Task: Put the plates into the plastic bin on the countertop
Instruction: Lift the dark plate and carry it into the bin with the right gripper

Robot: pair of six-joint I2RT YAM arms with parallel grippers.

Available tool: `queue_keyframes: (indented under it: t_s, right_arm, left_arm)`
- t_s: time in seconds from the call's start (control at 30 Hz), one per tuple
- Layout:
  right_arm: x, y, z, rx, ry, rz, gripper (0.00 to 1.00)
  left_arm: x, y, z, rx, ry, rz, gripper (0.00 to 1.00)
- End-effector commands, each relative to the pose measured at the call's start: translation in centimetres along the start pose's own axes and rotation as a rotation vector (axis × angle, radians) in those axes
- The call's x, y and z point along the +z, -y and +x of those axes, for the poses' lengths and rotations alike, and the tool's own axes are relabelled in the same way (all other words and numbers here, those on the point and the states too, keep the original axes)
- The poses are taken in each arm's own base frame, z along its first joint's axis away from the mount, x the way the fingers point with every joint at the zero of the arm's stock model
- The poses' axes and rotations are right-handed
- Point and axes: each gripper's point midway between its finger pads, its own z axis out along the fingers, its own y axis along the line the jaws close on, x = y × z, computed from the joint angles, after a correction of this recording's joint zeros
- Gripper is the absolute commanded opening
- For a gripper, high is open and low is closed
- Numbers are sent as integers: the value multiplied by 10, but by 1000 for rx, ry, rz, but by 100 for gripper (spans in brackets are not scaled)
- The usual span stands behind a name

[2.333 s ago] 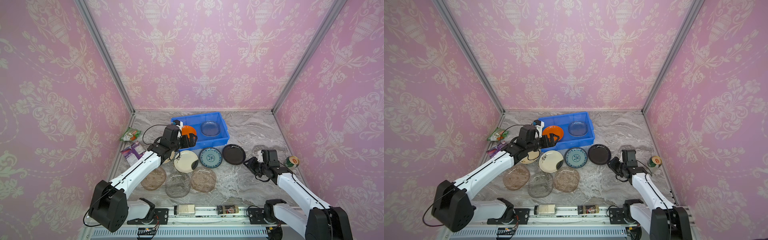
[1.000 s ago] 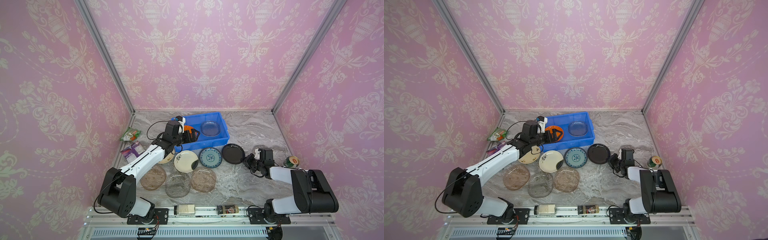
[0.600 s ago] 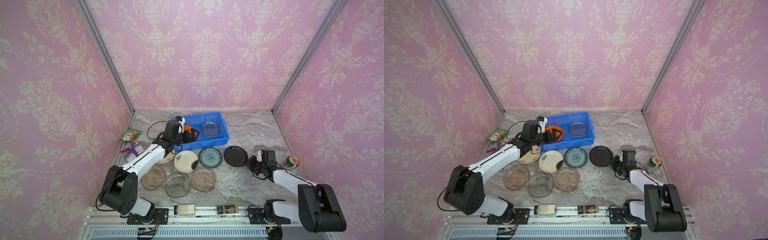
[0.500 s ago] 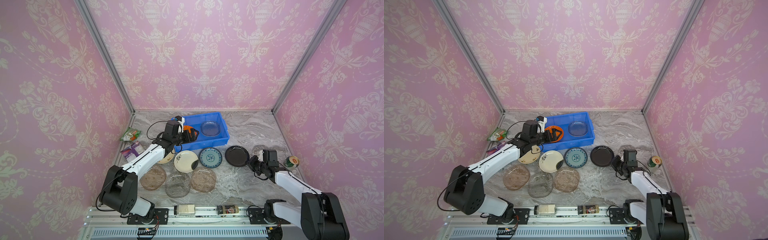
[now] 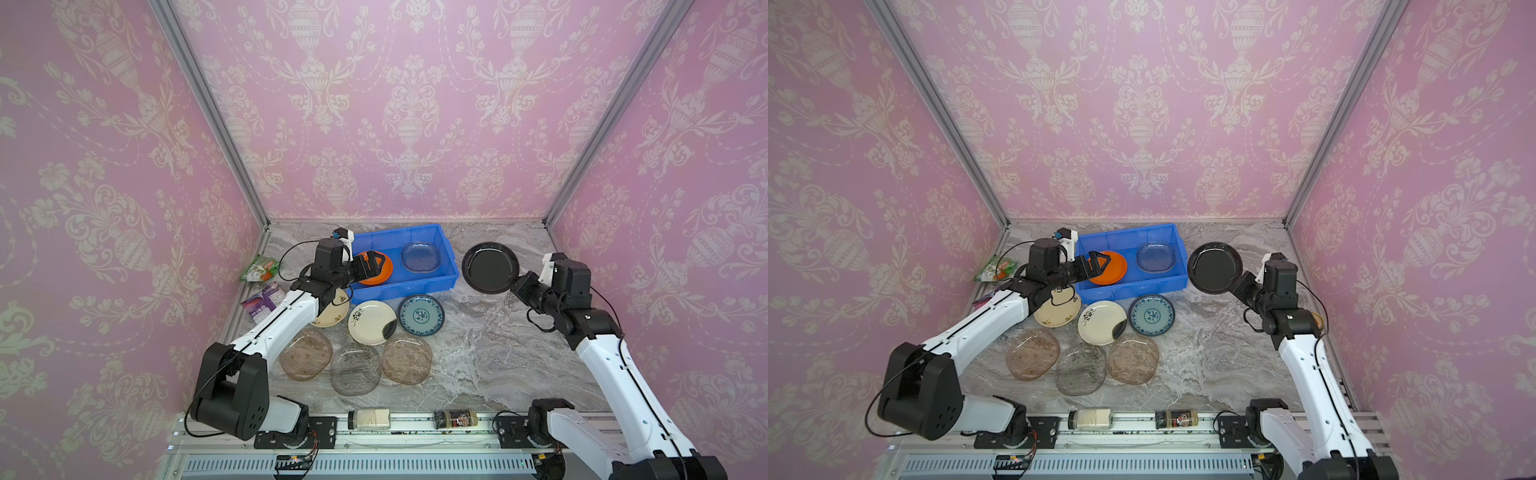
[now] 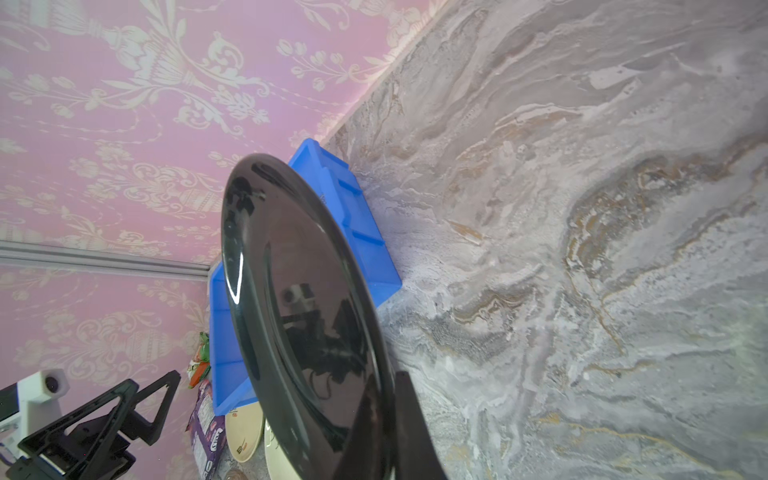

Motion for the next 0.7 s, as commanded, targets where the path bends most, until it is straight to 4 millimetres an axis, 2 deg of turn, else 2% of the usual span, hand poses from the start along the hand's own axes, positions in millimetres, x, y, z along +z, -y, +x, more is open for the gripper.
queue_keyframes:
  t_s: [0.0, 0.07, 0.1, 0.2, 0.3, 0.5, 0.67]
  right_arm:
    - [18, -50, -14, -76, -35, -102, 0]
    - [34, -81, -16, -113, -64, -155, 0]
    - [39, -105, -21, -137, -66, -199, 0]
    - [77, -142, -5, -173, -157, -253, 0]
    - [115, -168, 16, -184, -230, -292, 0]
    - [191, -182, 65, -151, -350, -303, 0]
    - [233, -186, 102, -166, -402, -276, 0]
  left_arm:
    - [-9, -3, -7, 15, 30, 0, 99]
    - [-12, -2, -9, 13, 34, 7, 99]
    - [-13, -2, -9, 12, 36, 7, 99]
    - [-16, -2, -11, 10, 45, 11, 99]
    - [-18, -1, -12, 7, 49, 16, 99]
    - [-21, -1, -12, 14, 50, 16, 99]
    - [-18, -5, -9, 14, 35, 8, 99]
